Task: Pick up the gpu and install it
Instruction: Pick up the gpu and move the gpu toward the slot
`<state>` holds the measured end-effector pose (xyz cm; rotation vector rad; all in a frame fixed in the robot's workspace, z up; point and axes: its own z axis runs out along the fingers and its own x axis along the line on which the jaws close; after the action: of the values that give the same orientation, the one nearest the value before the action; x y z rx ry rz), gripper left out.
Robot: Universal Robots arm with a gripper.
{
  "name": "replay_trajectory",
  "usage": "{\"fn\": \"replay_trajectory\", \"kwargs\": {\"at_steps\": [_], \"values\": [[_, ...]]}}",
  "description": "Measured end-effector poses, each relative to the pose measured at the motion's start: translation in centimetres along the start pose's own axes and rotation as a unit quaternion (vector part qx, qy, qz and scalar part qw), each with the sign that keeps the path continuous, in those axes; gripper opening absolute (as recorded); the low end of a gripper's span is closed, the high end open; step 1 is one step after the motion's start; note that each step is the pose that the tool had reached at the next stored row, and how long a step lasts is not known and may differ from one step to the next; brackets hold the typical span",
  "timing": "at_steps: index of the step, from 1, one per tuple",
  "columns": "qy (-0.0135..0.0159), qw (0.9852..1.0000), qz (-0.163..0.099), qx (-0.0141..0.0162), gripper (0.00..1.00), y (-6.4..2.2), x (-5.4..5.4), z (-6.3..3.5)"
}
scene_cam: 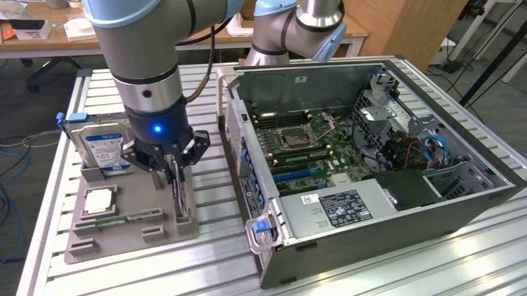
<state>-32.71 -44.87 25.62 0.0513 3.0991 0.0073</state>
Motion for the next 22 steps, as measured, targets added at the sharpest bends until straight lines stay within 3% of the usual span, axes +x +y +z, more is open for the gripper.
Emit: {"fn": "replay_trajectory", "kwargs": {"at_steps": [10,22], "values": [[0.0002,1.0000,0.000,0.0000,0.26,0.00,0.0,-0.91],[0.0003,1.0000,0.000,0.0000,0.26,0.02,-0.1,-2.98]]}}
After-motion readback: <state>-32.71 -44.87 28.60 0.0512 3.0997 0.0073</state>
